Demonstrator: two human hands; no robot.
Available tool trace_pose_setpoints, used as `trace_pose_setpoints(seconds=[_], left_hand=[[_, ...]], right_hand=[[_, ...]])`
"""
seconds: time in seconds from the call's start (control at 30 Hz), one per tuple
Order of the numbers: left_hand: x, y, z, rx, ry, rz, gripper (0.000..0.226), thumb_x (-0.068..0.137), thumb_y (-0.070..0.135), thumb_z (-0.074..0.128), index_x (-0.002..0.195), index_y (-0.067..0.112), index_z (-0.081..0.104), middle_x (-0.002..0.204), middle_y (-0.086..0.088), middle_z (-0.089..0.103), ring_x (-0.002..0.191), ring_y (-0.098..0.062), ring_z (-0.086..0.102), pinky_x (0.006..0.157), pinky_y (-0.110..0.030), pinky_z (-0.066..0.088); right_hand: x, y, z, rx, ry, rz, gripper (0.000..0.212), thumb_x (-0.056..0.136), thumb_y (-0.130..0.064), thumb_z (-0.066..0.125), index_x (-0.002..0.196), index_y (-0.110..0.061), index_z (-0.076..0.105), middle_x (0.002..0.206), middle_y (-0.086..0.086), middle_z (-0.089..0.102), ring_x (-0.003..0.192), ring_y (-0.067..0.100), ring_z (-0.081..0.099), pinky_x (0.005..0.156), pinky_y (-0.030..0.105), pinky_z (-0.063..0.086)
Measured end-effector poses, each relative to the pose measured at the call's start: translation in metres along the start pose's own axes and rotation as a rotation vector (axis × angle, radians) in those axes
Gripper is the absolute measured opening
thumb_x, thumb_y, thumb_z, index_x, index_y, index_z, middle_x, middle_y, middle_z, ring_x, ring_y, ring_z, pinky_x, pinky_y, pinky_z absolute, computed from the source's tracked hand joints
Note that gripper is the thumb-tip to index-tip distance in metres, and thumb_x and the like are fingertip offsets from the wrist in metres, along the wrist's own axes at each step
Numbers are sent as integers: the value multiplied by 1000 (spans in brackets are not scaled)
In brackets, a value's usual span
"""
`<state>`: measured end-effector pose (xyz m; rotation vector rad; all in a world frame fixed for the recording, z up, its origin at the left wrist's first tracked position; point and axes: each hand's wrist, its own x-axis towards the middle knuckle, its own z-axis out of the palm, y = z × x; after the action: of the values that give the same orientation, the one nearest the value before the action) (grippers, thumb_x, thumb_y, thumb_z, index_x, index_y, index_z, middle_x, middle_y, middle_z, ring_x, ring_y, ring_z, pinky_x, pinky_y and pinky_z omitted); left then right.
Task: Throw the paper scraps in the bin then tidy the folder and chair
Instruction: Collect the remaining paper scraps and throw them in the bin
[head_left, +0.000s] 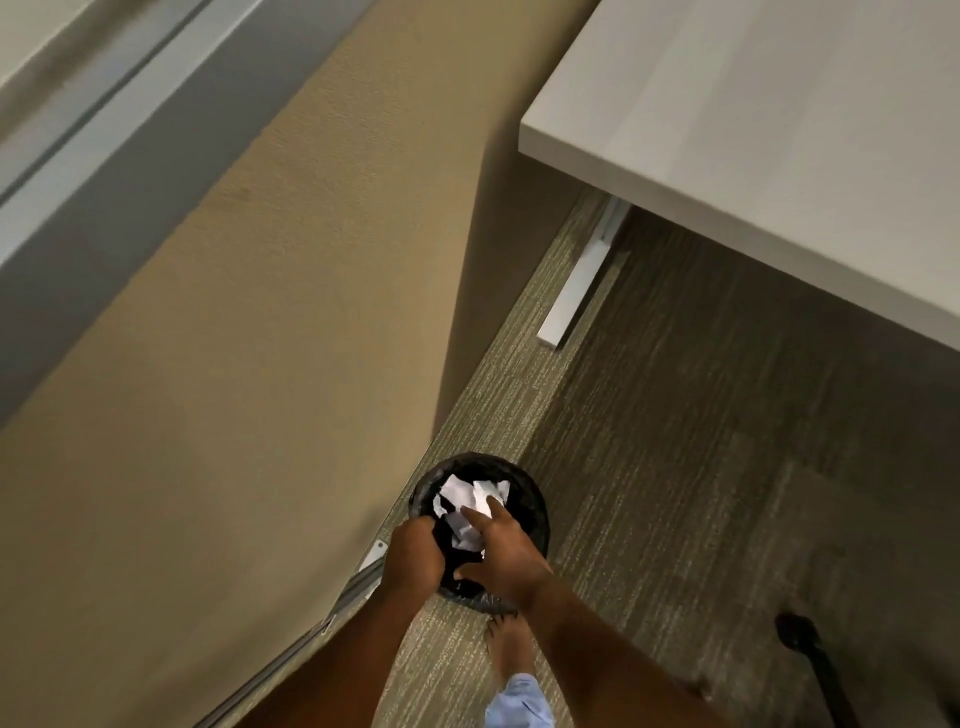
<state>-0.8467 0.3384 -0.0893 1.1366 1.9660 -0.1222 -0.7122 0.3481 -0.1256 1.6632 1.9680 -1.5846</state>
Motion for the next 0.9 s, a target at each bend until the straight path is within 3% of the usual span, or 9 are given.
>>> trace_pose_setpoints(seconds=[0.07, 0.2, 0.27, 0.37, 0.47, 0.57, 0.73, 0.83, 0.9], left_hand=[[1, -3, 0, -12, -10, -20, 17, 85, 0, 46, 77, 0, 61, 94, -23, 69, 94, -33, 64, 78, -40, 46], [4, -10, 5, -21, -20, -30, 37, 82, -5, 45, 52, 16, 36, 84, -20, 67, 87, -30, 64, 70, -35, 43], [4, -12, 5, -2, -36, -19, 34, 80, -6, 46, 53, 15, 42, 88, -24, 69, 89, -33, 65, 76, -38, 47], [1, -10, 5, -2, -51, -7, 18, 80, -6, 48, 71, 0, 62, 92, -26, 70, 93, -35, 65, 82, -41, 48], [-3, -7, 5, -6, -44, 21, 29, 80, -7, 47, 57, 12, 46, 88, -27, 69, 89, -36, 65, 79, -42, 48], [-7, 1, 4, 23, -34, 57, 40, 82, -3, 50, 52, 19, 36, 88, -27, 68, 89, -37, 64, 77, -42, 47], [-22, 30, -3, 56, 2, 150, 31, 91, 9, 48, 62, 14, 56, 66, -5, 61, 81, -25, 60, 73, -37, 44], [-27, 47, -7, 62, 31, 204, 28, 94, 14, 45, 84, -1, 66, 91, -22, 71, 90, -36, 64, 74, -36, 44], [-33, 56, -9, 60, 29, 234, 33, 96, 23, 45, 84, 0, 66, 91, -22, 71, 89, -36, 65, 71, -34, 44]], right_hand=[[1, 0, 1, -19, 2, 13, 74, 78, -19, 78, 143, -19, 43, 157, 13, 26, 139, 31, 38, 112, 36, 38], [2, 3, 0, -73, -1, 15, 53, 81, -16, 75, 130, -9, 54, 141, 15, 49, 130, 31, 48, 106, 39, 45], [1, 4, -1, -99, 9, 21, 42, 81, -14, 74, 121, -8, 59, 133, 14, 56, 124, 30, 53, 101, 36, 47], [-4, 5, -4, -106, 18, 37, 35, 84, -9, 68, 118, -7, 61, 128, 15, 58, 119, 31, 55, 95, 36, 49], [-11, 5, -10, -129, 43, 48, 20, 88, -5, 60, 108, -4, 62, 120, 16, 61, 113, 31, 58, 86, 32, 47], [-23, 4, -20, -151, 90, 60, 22, 92, -5, 53, 112, -4, 63, 117, 18, 63, 110, 31, 59, 85, 32, 48], [-48, 0, -44, -213, 224, 95, 26, 93, -7, 45, 115, -7, 59, 118, 14, 64, 109, 31, 60, 83, 36, 50], [-67, -2, -59, -204, 300, 106, 20, 93, -16, 48, 109, -9, 57, 115, 12, 63, 105, 31, 60, 80, 36, 50], [-81, -3, -70, -173, 337, 117, 21, 94, -23, 48, 109, -11, 57, 114, 11, 63, 105, 31, 60, 83, 38, 50]])
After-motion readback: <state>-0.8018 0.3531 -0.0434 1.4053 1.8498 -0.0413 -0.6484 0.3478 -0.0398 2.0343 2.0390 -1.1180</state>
